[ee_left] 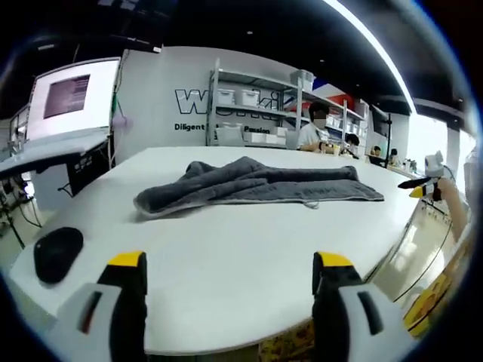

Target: Fold the towel on the table until its edges align and the towel forms a compact rectangular stack.

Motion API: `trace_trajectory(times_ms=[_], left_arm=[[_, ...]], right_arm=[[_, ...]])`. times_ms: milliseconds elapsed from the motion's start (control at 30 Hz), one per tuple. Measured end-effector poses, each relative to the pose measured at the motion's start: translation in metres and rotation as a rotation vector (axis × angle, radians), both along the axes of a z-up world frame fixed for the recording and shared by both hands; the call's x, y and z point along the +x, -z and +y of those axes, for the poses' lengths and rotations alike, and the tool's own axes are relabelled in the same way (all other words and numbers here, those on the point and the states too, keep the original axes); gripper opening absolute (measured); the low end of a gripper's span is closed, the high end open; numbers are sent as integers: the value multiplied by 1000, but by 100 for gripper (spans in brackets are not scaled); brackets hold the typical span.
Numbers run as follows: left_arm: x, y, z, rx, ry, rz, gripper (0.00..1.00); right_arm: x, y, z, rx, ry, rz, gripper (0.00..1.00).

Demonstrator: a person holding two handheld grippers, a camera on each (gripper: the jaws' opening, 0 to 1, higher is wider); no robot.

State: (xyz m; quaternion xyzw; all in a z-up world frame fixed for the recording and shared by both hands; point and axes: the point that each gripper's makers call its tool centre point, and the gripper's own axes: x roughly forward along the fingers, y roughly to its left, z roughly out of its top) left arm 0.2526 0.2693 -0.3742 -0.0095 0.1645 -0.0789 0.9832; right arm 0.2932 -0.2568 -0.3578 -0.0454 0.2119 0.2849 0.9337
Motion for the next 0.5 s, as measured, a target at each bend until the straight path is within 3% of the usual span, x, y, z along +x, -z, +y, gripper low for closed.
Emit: trace_trajectory(times_ms=[267,500], left_arm=[[-3,1,3,0,-1,6,96],[-3,-2,1,-22,39,6,98]], right_arm=[[0,2,0,2,-7,6,99],[1,4,1,11,-15,15,99]])
